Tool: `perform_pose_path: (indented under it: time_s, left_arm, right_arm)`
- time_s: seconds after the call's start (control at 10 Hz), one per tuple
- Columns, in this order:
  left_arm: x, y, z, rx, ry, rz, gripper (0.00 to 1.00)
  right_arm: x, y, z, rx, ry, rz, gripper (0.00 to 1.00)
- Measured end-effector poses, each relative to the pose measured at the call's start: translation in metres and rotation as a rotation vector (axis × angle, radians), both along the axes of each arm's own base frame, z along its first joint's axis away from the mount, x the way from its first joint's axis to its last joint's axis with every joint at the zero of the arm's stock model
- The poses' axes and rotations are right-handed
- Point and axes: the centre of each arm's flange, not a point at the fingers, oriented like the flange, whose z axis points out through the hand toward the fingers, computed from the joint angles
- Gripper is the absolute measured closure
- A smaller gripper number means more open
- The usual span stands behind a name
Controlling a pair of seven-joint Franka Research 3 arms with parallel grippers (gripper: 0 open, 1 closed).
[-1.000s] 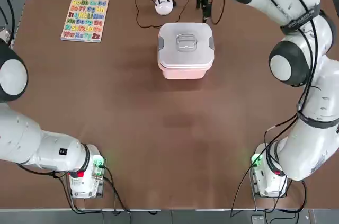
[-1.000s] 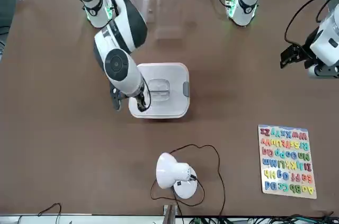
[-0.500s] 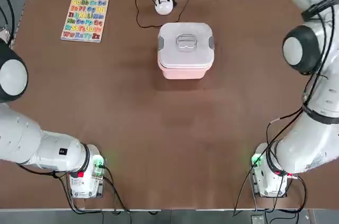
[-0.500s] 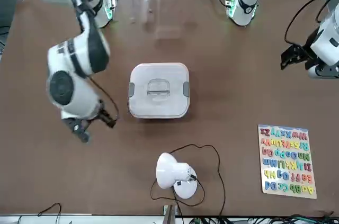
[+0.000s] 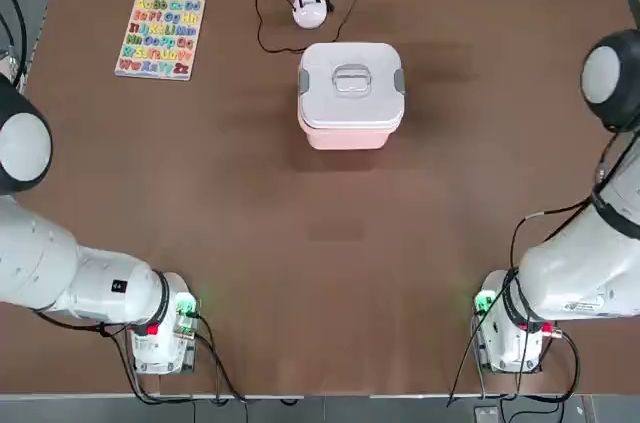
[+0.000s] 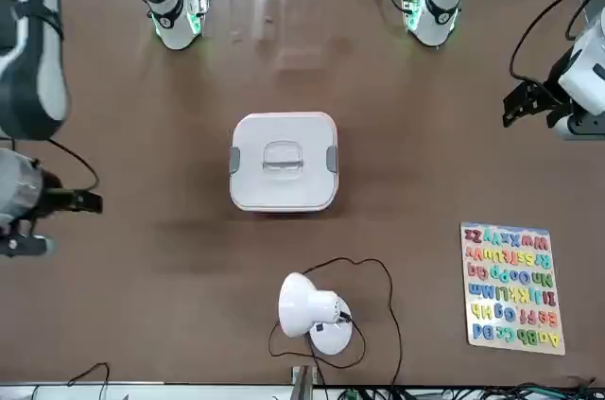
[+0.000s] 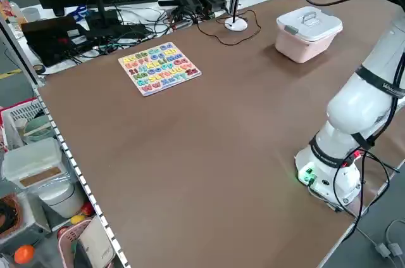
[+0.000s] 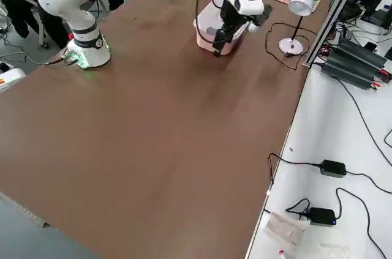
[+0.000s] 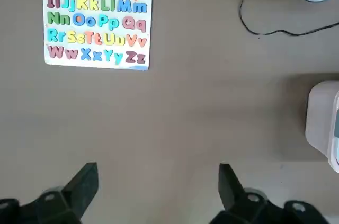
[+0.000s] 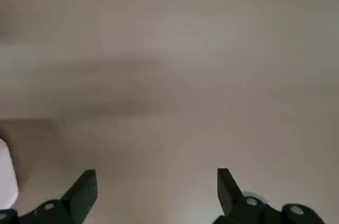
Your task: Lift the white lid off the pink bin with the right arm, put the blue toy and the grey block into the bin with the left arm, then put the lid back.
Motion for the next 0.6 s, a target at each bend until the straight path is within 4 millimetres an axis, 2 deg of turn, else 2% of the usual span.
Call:
perform_pose_path:
  time_s: [0.1, 0.2, 0.4, 0.6]
  left_arm:
    - [0.000, 0.000, 0.000, 0.000, 0.000, 0.000, 0.00]
    - [0.000, 0.000, 0.000, 0.000, -0.001, 0.000, 0.00]
    - [0.000, 0.000, 0.001, 0.000, -0.001, 0.001, 0.00]
    - [-0.001, 0.000, 0.001, 0.000, 0.001, 0.001, 0.00]
  right_arm:
    - [-0.022, -0.017, 0.021, -0.003, -0.003, -0.017, 0.00]
    - [-0.048, -0.022, 0.041, -0.007, 0.007, -0.041, 0.00]
    - [-0.091, -0.013, 0.066, -0.017, 0.023, -0.120, 0.00]
    - [-0.109, 0.002, 0.068, -0.028, 0.028, -0.143, 0.00]
